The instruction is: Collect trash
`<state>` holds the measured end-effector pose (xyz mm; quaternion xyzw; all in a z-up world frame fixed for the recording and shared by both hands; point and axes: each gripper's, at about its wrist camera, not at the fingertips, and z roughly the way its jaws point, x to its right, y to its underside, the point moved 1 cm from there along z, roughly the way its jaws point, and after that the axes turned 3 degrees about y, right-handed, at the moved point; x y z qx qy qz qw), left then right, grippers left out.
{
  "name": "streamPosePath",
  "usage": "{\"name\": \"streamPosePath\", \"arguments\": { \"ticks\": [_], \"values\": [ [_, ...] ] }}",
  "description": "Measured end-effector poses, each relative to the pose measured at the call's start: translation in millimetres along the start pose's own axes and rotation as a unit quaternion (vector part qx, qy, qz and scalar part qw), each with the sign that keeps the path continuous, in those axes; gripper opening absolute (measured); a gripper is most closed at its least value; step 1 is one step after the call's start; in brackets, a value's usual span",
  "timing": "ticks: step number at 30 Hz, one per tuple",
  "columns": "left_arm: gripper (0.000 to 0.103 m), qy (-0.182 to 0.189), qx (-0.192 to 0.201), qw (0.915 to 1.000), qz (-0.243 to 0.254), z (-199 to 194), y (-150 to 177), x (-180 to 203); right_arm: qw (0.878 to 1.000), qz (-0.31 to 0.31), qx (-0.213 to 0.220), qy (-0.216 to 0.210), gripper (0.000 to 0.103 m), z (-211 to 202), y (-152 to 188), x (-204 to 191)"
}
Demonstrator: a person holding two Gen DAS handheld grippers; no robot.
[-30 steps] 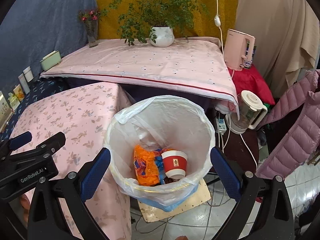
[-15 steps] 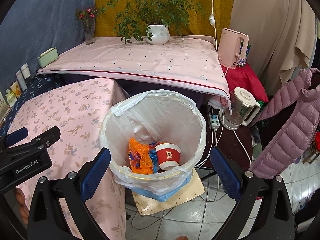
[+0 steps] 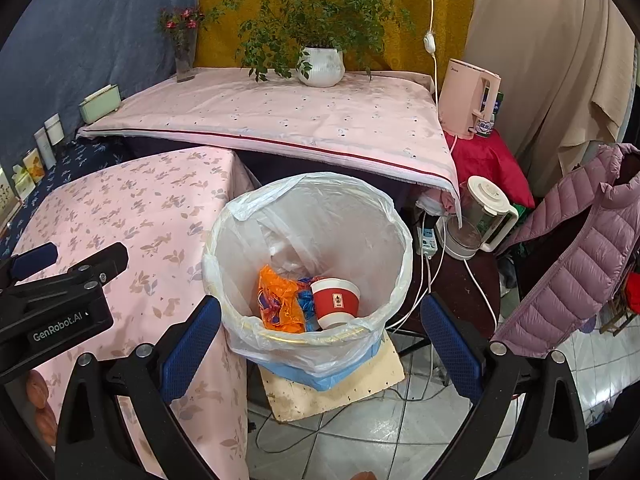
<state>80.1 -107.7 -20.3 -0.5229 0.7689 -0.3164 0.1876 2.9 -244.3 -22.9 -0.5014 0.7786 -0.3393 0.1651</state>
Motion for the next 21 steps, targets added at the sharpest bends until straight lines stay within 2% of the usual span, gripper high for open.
{"name": "streamPosePath", "arguments": {
  "ticks": [21],
  "values": [
    [0.093,0.006,-0.019,0.9997,0.010,-2.0,8.4,4.9,1.000,-0.003,-0.004,0.003,0.096,-2.5,9.1,0.2]
  ]
}}
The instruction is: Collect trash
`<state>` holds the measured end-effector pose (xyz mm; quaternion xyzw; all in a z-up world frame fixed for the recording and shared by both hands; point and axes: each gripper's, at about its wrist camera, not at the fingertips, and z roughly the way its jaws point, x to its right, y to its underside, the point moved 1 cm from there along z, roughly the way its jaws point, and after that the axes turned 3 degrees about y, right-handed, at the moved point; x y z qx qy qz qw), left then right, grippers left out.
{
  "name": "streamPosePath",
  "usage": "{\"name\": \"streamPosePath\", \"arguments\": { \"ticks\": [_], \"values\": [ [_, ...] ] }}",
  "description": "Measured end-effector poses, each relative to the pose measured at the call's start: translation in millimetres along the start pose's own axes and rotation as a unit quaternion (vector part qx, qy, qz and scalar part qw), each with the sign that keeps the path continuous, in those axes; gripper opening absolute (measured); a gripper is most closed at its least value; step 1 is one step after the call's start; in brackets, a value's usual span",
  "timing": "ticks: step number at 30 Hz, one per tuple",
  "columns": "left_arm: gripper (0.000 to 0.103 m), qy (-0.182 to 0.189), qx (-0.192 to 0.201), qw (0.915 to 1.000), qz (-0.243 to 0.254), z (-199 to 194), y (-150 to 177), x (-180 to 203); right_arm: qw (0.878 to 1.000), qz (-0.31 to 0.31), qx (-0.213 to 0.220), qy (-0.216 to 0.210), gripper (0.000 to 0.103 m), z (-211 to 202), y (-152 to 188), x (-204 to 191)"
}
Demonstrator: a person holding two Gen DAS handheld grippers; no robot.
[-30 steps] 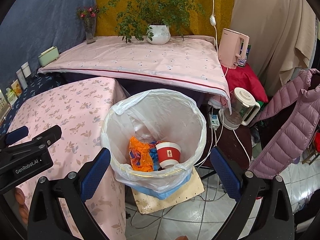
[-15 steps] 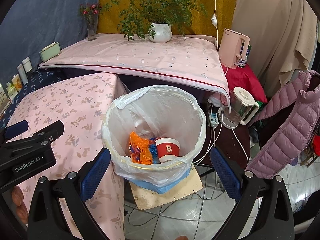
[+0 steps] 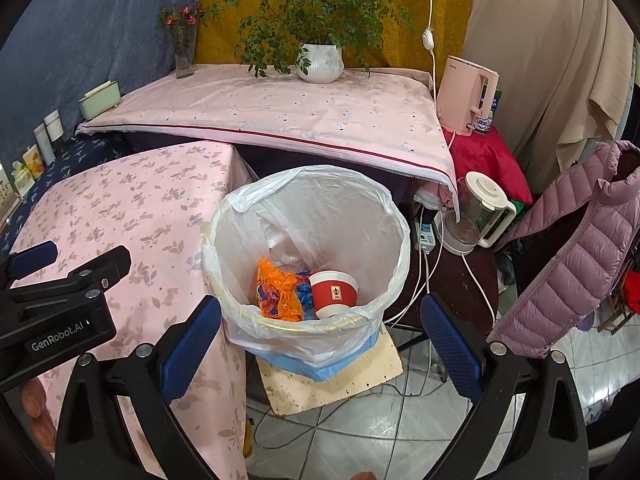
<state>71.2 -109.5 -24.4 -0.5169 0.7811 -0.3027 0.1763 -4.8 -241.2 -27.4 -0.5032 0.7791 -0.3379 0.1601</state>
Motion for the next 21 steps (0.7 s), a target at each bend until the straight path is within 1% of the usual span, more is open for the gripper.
{"name": "streamPosePath", "arguments": {
  "ticks": [7,18,21],
  "values": [
    [0.093,0.004,-0.008,0.9999,0.007,-1,3,3,1.000,-0.004,-0.005,0.003,0.096,-1,2,0],
    [0.093,0.023,-0.017,0.9994,0.018,-2,6,10,1.000,-0.005,-0.008,0.012,0.096,-5,6,7],
    [0.093,0.024,-0.019,0.9993,0.024,-2,8,13,1.000,-0.005,-0.010,0.013,0.096,-4,8,8]
  ]
}}
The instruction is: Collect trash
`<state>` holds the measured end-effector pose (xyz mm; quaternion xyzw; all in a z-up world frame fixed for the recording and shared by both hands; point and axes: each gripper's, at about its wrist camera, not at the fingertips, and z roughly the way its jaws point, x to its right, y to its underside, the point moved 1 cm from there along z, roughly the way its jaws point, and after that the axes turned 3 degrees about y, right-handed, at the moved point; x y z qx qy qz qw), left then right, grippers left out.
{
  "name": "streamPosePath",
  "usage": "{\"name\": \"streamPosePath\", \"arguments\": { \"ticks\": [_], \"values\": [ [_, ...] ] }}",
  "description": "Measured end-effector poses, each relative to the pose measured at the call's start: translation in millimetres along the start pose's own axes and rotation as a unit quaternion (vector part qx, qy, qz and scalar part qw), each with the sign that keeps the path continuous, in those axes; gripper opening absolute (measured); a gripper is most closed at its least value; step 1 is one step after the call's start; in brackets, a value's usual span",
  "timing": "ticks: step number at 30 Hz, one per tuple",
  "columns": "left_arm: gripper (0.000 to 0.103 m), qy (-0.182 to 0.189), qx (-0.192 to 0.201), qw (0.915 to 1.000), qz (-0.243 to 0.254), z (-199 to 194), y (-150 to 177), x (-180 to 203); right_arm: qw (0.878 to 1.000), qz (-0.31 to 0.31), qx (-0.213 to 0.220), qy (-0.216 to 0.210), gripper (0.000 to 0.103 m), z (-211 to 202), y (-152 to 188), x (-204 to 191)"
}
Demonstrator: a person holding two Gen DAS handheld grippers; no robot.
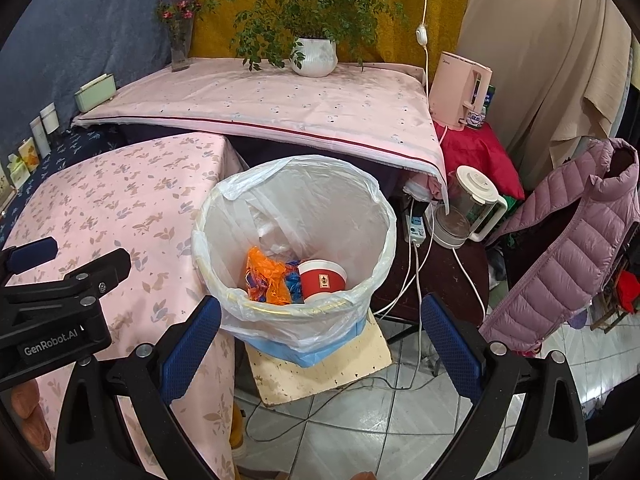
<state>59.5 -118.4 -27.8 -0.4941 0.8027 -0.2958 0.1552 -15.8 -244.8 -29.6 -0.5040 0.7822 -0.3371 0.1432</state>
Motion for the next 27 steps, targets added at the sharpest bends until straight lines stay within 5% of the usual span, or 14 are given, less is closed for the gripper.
{"name": "streamPosePath", "arguments": {
  "ticks": [27],
  "values": [
    [0.093,-0.002,0.000,1.0000,0.003,4.0,2.5,0.2,1.000,0.001,-0.003,0.000,0.096,4.3,4.6,0.8]
  ]
}}
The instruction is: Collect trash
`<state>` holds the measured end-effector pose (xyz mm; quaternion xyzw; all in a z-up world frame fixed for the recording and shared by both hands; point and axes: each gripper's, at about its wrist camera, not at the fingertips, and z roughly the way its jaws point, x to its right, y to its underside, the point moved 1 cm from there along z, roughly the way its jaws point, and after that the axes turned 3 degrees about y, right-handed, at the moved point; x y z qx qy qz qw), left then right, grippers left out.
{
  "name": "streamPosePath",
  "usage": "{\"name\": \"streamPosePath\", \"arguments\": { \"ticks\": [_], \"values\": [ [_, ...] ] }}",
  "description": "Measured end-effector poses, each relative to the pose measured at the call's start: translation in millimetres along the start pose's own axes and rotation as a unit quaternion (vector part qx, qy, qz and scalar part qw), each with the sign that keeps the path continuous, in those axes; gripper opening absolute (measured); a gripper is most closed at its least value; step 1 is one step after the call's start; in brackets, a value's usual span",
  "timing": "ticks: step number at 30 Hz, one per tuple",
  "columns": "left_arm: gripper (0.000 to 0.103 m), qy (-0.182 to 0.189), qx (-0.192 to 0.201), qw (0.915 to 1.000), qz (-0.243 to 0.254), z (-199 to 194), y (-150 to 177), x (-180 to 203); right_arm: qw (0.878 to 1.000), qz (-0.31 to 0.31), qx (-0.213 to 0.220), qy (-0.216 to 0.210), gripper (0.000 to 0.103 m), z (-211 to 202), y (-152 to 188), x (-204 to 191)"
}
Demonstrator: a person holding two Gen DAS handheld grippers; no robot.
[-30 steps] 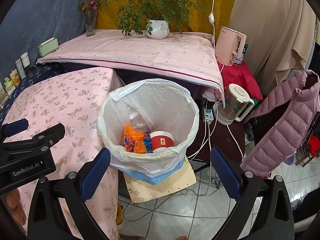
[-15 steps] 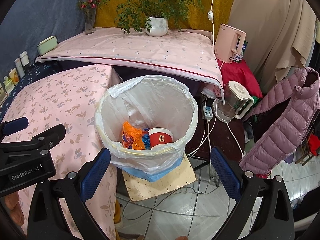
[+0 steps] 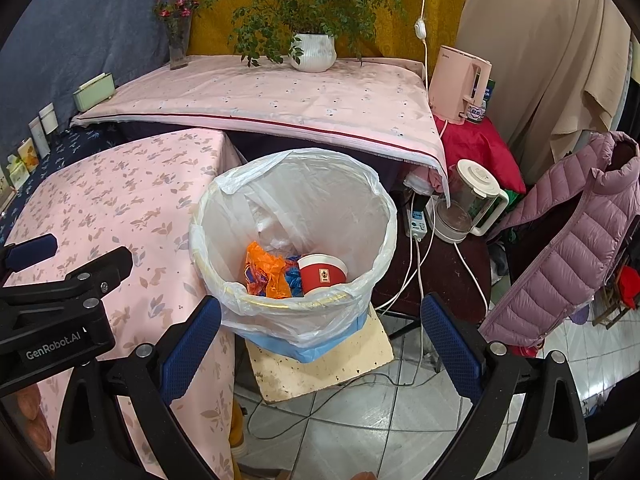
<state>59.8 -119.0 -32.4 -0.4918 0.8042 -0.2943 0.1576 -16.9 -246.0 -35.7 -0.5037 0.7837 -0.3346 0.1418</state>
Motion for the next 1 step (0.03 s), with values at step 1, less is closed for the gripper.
{"name": "streamPosePath", "arguments": {
  "ticks": [1],
  "values": [
    [0.093,0.000,0.000,1.0000,-0.001,0.3,-0.2,0.0,1.000,0.000,0.000,0.000,0.096,0.3,0.8,-0.5]
  ]
}}
